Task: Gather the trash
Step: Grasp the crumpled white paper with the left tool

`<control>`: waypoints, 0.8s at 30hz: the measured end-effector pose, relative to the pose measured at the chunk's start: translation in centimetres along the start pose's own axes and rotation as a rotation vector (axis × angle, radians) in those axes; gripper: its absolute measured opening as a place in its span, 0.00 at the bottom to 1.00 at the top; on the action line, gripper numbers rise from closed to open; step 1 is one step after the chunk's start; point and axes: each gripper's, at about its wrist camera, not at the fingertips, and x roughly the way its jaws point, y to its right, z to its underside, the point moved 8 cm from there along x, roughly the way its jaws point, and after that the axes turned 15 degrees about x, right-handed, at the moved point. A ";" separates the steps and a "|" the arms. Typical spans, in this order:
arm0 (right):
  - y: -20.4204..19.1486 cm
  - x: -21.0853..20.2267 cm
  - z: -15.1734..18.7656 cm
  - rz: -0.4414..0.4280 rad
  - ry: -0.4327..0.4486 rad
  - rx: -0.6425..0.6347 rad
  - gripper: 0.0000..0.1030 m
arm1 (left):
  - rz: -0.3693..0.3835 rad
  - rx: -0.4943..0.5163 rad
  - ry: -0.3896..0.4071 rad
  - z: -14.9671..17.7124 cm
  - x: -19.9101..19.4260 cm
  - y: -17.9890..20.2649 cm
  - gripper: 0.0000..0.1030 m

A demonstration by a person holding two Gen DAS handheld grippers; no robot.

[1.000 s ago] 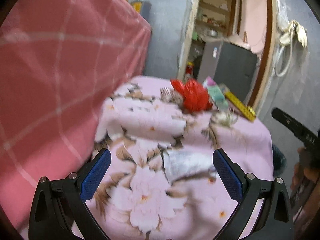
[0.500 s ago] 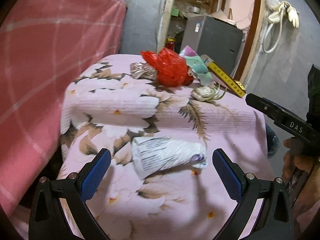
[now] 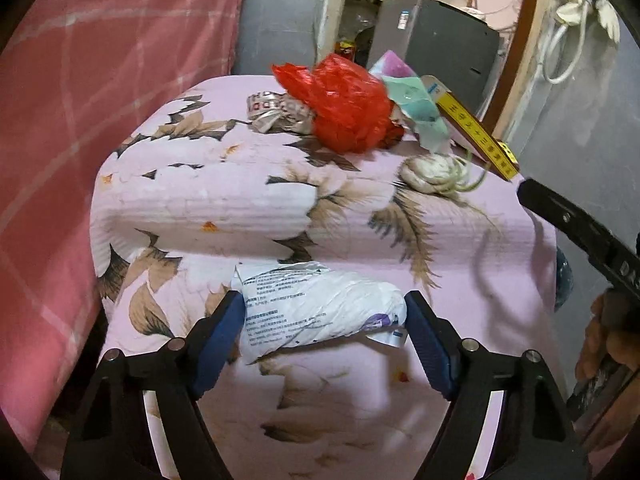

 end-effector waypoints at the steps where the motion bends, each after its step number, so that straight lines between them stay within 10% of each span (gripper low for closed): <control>1: -0.2 0.1 0.1 -0.005 -0.005 -0.001 0.67 | 0.009 -0.017 0.007 -0.1 0.0 -0.3 0.73; 24: -5.3 6.5 0.6 -0.094 -0.136 -0.029 0.50 | -0.101 -0.159 0.153 -0.2 -3.8 -3.4 0.70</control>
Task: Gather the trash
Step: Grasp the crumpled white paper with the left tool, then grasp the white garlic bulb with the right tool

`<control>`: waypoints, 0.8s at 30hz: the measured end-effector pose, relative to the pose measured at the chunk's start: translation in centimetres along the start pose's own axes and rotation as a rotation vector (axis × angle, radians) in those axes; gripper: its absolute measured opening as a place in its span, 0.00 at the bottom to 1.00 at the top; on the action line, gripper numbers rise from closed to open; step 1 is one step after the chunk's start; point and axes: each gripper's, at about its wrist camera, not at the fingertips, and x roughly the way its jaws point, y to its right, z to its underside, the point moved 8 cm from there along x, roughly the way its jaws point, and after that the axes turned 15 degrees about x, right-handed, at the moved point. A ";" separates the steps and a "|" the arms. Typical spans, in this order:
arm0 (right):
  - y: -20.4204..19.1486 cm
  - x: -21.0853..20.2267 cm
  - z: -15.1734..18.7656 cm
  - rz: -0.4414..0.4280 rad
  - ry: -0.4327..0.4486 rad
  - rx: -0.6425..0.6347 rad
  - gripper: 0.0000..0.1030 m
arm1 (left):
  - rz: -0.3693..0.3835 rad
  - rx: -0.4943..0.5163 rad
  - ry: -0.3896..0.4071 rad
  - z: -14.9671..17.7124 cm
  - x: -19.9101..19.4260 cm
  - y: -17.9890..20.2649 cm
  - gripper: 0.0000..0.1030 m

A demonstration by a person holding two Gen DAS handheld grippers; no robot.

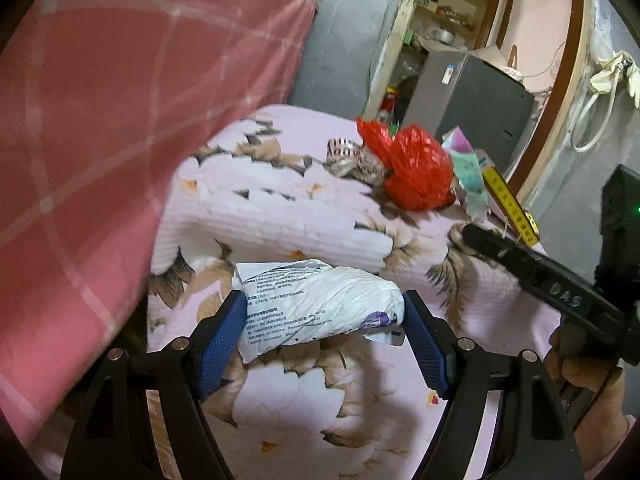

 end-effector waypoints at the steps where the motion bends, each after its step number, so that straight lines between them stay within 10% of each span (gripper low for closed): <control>1: -0.1 0.3 0.1 -0.001 -0.013 0.000 0.48 | -0.003 0.004 0.010 -0.2 -0.1 -0.1 0.70; 9: -0.3 0.2 0.3 0.002 -0.004 0.001 0.33 | -0.017 0.058 0.073 -0.8 -1.1 0.7 0.70; 24: 3.8 -11.0 -1.8 0.084 0.338 0.012 0.33 | 0.010 0.121 0.288 -6.0 -2.7 6.0 0.70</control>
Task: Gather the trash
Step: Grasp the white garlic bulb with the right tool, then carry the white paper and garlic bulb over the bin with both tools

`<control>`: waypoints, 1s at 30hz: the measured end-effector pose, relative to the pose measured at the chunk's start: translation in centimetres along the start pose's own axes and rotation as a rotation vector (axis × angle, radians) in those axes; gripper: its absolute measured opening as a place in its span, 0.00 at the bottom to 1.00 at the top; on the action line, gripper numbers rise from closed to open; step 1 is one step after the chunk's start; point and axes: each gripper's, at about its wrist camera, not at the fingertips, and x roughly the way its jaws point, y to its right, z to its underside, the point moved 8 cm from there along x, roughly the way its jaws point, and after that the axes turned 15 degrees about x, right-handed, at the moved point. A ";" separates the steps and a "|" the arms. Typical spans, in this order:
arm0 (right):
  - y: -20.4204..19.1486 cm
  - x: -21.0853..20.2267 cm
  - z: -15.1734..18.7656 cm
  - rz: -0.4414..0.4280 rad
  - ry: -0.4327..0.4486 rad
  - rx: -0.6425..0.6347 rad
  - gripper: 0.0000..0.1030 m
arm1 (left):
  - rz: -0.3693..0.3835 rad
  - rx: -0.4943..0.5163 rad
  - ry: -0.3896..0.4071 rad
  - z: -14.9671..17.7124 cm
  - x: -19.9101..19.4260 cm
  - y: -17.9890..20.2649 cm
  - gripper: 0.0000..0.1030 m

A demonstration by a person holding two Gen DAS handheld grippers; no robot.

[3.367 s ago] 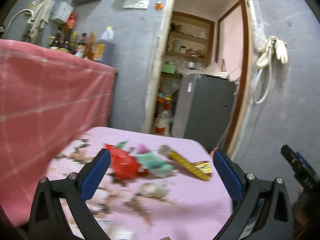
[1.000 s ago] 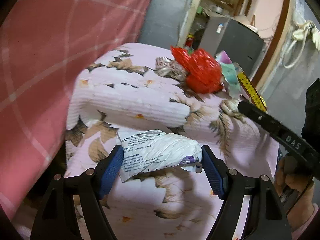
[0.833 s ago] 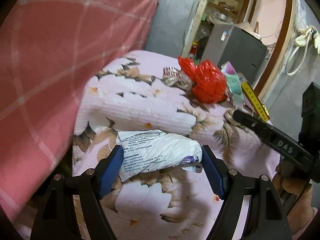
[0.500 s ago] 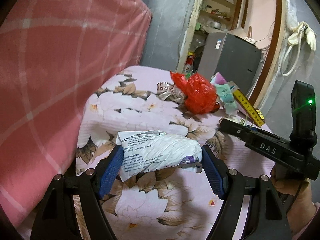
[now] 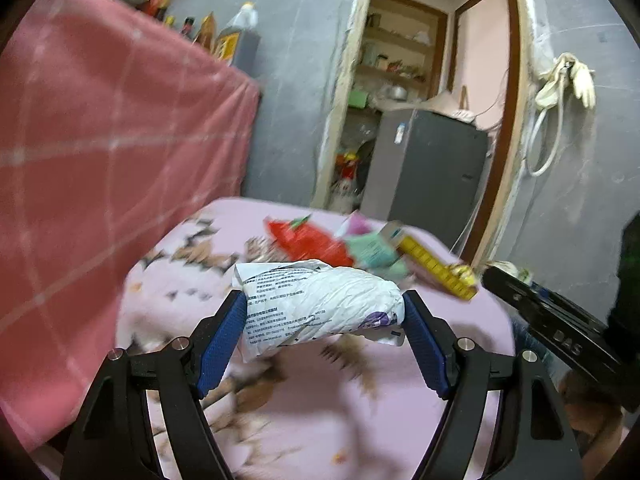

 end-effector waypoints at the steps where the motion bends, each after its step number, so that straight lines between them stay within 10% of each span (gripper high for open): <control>1: 0.5 -0.7 -0.6 0.015 0.027 -0.002 0.33 | 0.005 0.003 0.021 -0.6 0.1 0.6 0.70; 14: 9.5 -7.3 -5.6 0.210 0.272 0.025 0.33 | 0.123 0.077 0.178 -5.9 3.9 11.9 0.71; 30: 22.5 -9.6 -4.7 0.392 0.266 0.185 0.33 | 0.295 0.084 0.042 -6.2 12.2 24.0 0.71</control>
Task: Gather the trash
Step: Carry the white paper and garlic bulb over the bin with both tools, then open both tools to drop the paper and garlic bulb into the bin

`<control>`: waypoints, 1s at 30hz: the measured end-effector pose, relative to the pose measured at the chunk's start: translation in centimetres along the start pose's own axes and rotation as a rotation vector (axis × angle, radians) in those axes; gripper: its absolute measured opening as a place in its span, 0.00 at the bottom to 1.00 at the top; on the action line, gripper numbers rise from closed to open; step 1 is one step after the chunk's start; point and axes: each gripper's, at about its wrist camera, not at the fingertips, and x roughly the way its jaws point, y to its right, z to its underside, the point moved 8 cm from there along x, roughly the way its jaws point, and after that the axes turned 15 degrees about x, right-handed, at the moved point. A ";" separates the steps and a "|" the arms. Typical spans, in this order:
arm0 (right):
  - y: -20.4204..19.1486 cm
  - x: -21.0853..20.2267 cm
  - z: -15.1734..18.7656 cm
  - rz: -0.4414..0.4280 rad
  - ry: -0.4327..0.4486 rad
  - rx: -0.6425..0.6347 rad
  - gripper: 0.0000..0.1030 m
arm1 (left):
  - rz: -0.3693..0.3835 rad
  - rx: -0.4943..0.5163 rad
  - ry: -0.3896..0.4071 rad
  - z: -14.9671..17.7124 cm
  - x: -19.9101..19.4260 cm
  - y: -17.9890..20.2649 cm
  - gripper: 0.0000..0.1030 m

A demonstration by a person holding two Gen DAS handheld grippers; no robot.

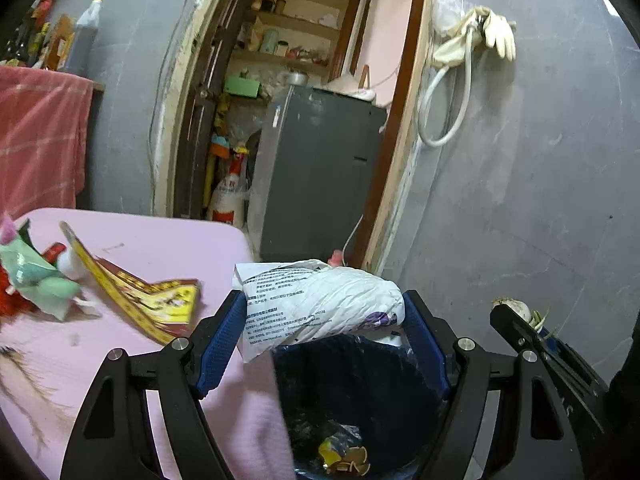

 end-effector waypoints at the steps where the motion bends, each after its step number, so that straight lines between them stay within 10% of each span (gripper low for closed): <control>1: 0.3 0.2 0.2 0.007 -0.005 -0.001 0.33 | 0.002 -0.002 -0.010 0.2 0.5 0.2 0.71; 16: 4.4 3.7 3.4 0.062 -0.172 0.125 0.35 | 0.080 0.012 -0.181 3.6 5.5 2.3 0.72; 30: 3.0 2.0 1.5 0.051 -0.116 0.096 0.49 | 0.066 -0.038 -0.110 1.5 2.6 0.0 0.73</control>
